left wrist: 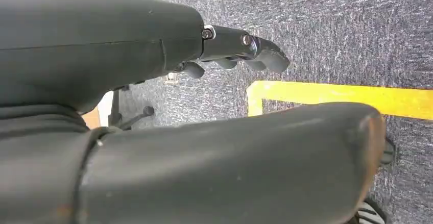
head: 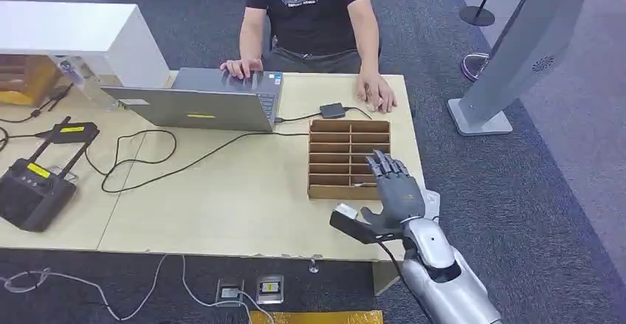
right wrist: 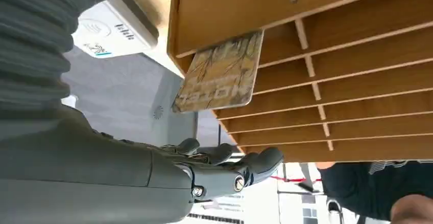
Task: Pass the card to the sensor for recognition and then transmit it.
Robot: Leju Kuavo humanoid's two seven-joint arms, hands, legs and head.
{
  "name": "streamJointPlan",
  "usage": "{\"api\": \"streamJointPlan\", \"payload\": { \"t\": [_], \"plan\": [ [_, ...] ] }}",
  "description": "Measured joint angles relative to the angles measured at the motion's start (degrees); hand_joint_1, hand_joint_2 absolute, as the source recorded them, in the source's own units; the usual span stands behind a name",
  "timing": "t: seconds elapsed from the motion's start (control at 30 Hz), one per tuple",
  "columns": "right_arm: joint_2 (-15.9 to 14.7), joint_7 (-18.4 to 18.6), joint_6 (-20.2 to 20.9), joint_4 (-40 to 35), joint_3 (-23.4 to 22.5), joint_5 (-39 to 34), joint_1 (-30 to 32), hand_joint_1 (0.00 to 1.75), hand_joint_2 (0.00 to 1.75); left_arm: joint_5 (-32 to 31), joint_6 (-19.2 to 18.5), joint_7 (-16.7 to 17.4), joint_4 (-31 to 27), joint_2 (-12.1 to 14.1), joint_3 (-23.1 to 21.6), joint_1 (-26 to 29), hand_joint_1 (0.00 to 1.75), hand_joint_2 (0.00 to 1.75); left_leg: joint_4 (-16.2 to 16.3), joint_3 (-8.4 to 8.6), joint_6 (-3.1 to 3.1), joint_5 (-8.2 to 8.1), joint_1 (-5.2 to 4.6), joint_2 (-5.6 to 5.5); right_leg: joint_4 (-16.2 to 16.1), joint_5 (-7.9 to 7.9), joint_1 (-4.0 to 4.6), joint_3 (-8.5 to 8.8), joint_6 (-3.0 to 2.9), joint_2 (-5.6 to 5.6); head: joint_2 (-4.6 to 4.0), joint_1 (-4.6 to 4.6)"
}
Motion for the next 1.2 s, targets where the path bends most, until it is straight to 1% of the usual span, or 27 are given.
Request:
{"api": "streamJointPlan", "payload": {
  "t": [0.2,0.33,0.57,0.67,0.93,1.2],
  "plan": [
    [0.7,-0.6,-0.4,1.2,0.7,-0.1,-0.3,0.0,1.75,0.5,0.4,0.3,0.0,-0.2,0.0,0.0,0.0,0.0,0.0,0.0,0.0,0.0,0.0,0.0,0.0,0.0,0.0,0.0,0.0,0.0,0.0,0.0],
    [1.2,-0.5,-2.3,2.6,0.9,0.0,-0.9,0.0,1.75,0.5,0.5,0.3,0.0,-0.2,0.0,0.0,0.0,0.0,0.0,0.0,0.0,0.0,0.0,0.0,0.0,0.0,0.0,0.0,0.0,0.0,0.0,-0.02],
    [1.5,0.3,-4.0,4.3,0.9,0.2,-1.5,0.0,1.75,0.2,0.4,0.3,0.0,-0.2,0.0,0.0,0.0,0.0,0.0,0.0,0.0,0.0,0.0,0.0,0.0,0.0,0.0,0.0,0.0,0.0,0.0,0.0],
    [1.5,1.0,-5.7,5.3,0.9,0.7,-1.9,0.0,1.75,0.2,0.4,0.3,0.0,-0.2,0.0,0.0,0.0,0.0,0.0,0.0,0.0,0.0,0.0,0.0,0.0,0.0,0.0,0.0,0.0,0.0,0.0,0.0],
    [1.7,1.2,-6.2,6.8,0.9,0.7,-2.2,0.0,1.75,0.2,0.4,0.3,0.0,-0.2,0.0,0.0,0.0,0.0,0.0,0.0,0.0,0.0,0.0,0.0,0.0,0.0,0.0,0.0,0.0,0.0,0.0,0.0],
    [1.6,2.5,-5.9,7.3,0.7,0.7,-2.4,0.0,1.75,0.4,0.5,0.3,0.0,-0.2,0.0,0.0,0.0,0.0,0.0,0.0,0.0,0.0,0.0,0.0,0.0,0.0,0.0,0.0,0.0,0.0,0.0,0.0]
  ]
}}
